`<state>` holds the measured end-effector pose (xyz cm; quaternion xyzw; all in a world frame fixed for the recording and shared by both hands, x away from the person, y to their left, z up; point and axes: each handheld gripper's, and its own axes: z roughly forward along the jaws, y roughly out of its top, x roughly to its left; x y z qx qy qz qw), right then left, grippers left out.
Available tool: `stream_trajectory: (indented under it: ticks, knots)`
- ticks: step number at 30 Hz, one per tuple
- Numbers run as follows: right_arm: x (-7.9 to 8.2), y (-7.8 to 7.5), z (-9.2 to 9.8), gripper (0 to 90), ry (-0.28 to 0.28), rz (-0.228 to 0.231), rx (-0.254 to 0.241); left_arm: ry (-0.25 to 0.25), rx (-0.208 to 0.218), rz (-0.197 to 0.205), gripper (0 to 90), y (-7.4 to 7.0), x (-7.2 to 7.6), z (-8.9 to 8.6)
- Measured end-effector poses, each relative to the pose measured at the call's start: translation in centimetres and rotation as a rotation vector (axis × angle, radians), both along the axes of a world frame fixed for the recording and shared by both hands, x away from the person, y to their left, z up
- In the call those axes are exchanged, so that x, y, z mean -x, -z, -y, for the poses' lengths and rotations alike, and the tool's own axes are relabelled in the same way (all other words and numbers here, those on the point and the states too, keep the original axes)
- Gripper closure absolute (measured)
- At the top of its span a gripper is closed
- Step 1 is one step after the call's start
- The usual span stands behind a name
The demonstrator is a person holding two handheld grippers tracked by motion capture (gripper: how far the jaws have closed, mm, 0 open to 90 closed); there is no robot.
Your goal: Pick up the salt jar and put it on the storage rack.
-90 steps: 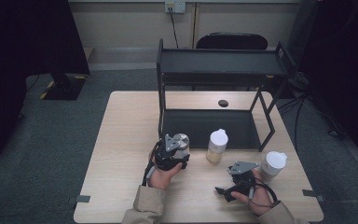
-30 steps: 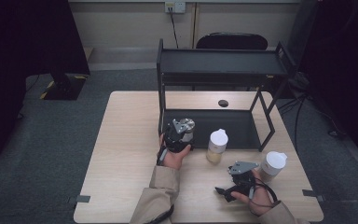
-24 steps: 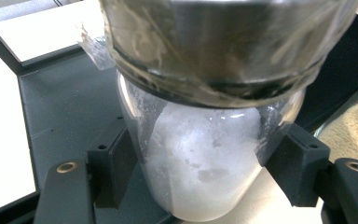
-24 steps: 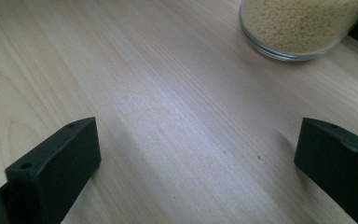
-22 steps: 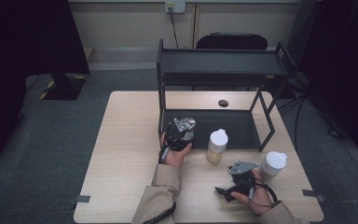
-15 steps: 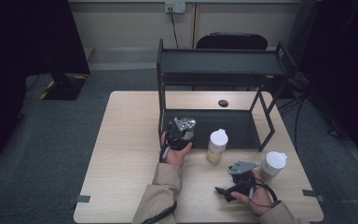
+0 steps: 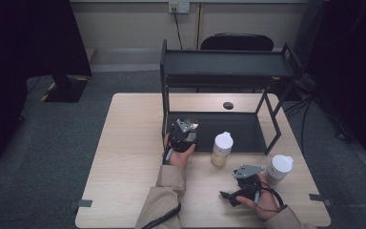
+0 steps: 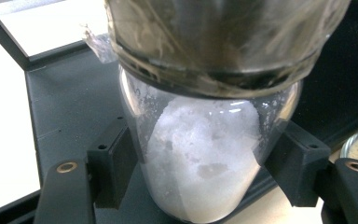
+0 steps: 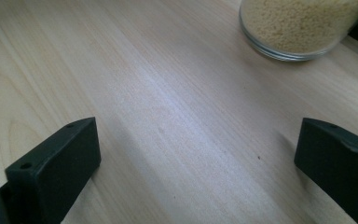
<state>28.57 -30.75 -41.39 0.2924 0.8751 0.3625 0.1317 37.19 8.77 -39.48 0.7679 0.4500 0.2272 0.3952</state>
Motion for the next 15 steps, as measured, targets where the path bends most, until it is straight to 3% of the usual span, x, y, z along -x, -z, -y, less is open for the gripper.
stream_trajectory:
  ticks: [15]
  knots:
    - [0.0,0.0,0.0,0.0,-0.001,0.0,0.0,-0.024,-0.002,-0.01,31.0,0.3,-0.69,0.35]
